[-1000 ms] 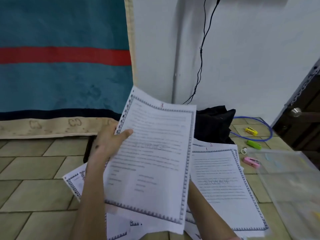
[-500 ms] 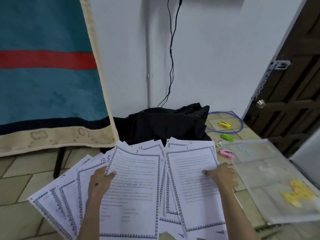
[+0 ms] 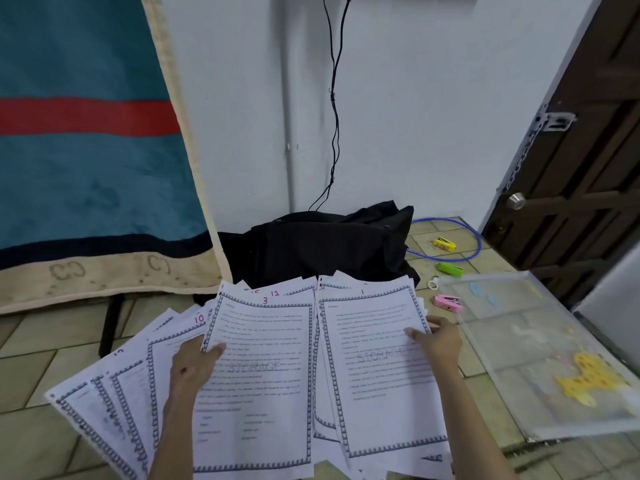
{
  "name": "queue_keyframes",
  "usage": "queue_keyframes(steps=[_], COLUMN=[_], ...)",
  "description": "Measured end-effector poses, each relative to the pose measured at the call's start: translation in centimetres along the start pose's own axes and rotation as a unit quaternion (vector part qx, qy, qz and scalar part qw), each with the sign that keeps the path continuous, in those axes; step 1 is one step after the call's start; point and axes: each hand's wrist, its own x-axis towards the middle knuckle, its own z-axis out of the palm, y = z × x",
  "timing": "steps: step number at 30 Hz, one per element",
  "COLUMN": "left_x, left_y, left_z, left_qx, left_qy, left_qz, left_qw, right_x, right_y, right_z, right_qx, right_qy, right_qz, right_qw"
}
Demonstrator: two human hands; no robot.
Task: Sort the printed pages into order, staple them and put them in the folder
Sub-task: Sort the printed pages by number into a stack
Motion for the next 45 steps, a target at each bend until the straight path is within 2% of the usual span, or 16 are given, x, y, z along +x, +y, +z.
queue_keyframes(steps=[8,14,17,22,25,29,31,33,36,41,45], left_x=[-0.3,-0.6,-0.7,-0.4,-0.1,-0.5,-0.8,-1.3,-1.6,-1.9,-2.5], left_y=[-0.1,0.0,-0.1,-0.2,-0.3,-0.3,-0.3,-0.1,-0.4,-0.2,2.1], left_z=[-0.2,-0.8,-1.1,-1.7,-2.1,-3.0,-3.6,-3.8,-4.2,-6.8,-7.7], left_qx=[-0.001,-0.028,-0.037,-0.06,-0.126,-0.264,-0.283,-0.25,-0.191,-0.288,-0.307], left_qy=[-0.003,0.002,-0.009,-0.033,-0.059,-0.126,-0.156,-0.177,-0.131,-0.171,-0.127], left_qz=[-0.003,-0.007,-0.007,-0.021,-0.055,-0.066,-0.058,-0.041,-0.003,0.009,0.06], left_qw=[1.0,1.0,0.999,0.997,0.989,0.954,0.945,0.951,0.973,0.942,0.941], right_x=[0.1,0.2,0.8,-0.3,-3.7,-8.4,-9.9,-11.0,-11.8,-12.4,-11.9], right_y=[-0.2,-0.9,-2.2,-4.1,-4.6,-4.4,-4.2,-4.4,-4.4,-5.5,-6.6], right_z=[0.0,-2.2,-2.4,1.5,5.6,9.9,11.4,12.4,13.3,12.6,11.3], right_qx=[0.029,0.132,0.178,0.147,0.085,0.016,0.005,0.015,0.057,0.187,0.207], right_qy=[-0.037,0.097,0.123,-0.032,-0.14,-0.211,-0.24,-0.26,-0.289,-0.325,-0.396], right_qz=[-0.09,-0.179,-0.149,-0.096,-0.083,-0.083,-0.064,-0.049,-0.041,-0.067,-0.057], right_qw=[0.995,0.97,0.965,0.984,0.983,0.974,0.969,0.964,0.955,0.925,0.893])
